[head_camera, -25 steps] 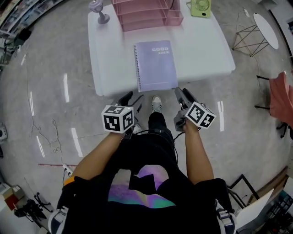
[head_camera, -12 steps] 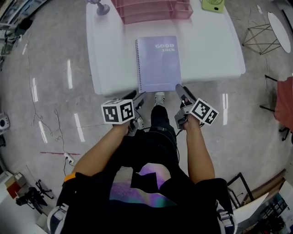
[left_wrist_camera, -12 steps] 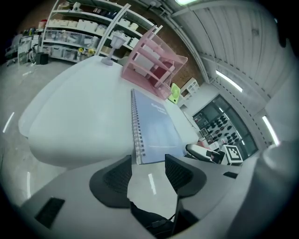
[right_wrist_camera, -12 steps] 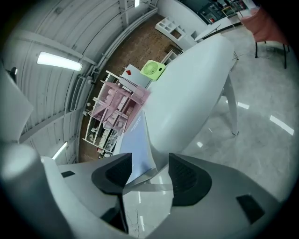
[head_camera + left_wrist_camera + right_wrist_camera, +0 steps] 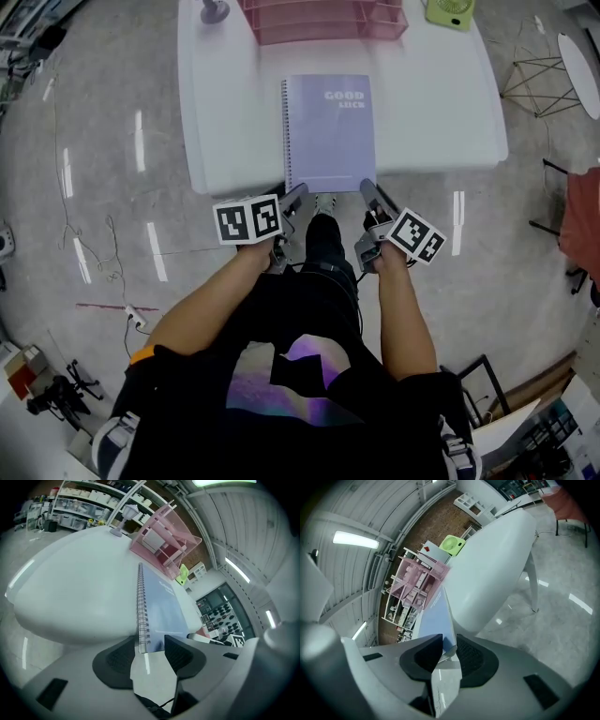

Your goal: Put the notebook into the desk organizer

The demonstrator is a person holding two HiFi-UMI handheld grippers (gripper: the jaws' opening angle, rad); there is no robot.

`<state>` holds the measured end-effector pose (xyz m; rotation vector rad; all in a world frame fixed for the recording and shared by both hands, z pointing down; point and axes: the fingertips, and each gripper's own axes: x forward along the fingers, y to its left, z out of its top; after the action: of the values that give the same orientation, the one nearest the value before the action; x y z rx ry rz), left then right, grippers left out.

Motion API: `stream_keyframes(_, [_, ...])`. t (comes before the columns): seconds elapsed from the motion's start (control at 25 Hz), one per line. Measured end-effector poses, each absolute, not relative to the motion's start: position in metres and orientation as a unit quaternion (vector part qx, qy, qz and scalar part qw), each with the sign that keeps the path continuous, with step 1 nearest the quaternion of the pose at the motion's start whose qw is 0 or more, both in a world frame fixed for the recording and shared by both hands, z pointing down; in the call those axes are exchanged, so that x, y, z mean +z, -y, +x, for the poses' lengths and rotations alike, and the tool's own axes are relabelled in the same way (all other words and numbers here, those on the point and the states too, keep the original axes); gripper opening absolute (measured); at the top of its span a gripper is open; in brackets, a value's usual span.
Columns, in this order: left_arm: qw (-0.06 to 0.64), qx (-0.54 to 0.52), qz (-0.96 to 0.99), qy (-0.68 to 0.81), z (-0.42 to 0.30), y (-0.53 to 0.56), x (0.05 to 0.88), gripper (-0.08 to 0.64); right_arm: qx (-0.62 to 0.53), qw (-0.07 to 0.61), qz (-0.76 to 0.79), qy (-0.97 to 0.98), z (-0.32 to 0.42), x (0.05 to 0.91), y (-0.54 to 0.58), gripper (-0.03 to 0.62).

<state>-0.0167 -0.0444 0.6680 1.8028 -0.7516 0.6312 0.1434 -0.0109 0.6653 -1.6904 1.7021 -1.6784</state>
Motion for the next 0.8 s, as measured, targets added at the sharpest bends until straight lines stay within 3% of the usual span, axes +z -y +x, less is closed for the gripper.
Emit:
stream_keyframes(0.16, [0.52, 0.269, 0.745, 0.32, -0.019, 0.045, 0.669, 0.128, -0.558, 0.087, -0.581, -0.586, 0.142, 0.658, 0.011, 0.072])
stream_keyframes(0.44, [0.484, 0.28, 0.76, 0.331, -0.018, 0.045, 0.66, 0.063, -0.494, 0.037, -0.603, -0.625, 0.133, 0.63, 0.016, 0.041])
stream_keyframes(0.8, [0.416, 0.255, 0.807, 0.333, -0.018, 0.046, 0.618, 0.044, -0.398, -0.009, -0.633, -0.664, 0.114, 0.581, 0.015, 0.038])
